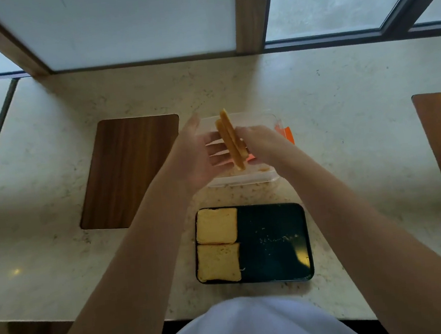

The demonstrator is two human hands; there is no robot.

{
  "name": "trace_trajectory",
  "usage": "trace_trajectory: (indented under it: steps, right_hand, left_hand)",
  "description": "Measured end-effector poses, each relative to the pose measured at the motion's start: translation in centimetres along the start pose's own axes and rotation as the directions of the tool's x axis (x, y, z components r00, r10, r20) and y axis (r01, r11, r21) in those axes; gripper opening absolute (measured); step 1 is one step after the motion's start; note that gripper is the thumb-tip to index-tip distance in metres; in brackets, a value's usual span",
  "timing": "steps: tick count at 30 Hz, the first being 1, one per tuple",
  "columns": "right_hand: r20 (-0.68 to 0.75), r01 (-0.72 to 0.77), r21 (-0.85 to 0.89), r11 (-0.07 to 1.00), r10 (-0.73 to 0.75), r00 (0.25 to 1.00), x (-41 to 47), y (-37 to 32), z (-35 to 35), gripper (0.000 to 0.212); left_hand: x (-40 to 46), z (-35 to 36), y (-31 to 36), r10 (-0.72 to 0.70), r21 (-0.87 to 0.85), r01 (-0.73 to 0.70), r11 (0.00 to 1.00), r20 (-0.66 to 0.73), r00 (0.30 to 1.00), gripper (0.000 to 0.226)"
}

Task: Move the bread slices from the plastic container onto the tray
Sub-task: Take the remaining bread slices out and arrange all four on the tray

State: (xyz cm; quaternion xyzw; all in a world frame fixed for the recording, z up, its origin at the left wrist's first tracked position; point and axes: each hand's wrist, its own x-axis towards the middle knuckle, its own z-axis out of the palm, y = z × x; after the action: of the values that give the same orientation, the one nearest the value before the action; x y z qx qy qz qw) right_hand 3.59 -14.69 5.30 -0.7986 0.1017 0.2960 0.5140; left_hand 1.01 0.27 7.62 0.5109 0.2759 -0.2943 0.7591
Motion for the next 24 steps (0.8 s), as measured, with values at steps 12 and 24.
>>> trace_trajectory:
  steps: [12,24]
  right_hand:
    - [0.211,-0.108,0.417,0.903,0.019,0.977,-11.9,10.6,4.5,0.042]
    - [0.278,-0.216,0.388,0.896,0.109,0.954,-12.8,15.2,6.0,0.043]
  left_hand:
    - [-7.0,-3.2,-12.4,0.26,0.657,-0.188,0.73,-0.013,0.966,0.024]
    - [-5.1,-4.9,-17.0,0.005,0.639,0.04,0.768,-0.069,0.998,0.1]
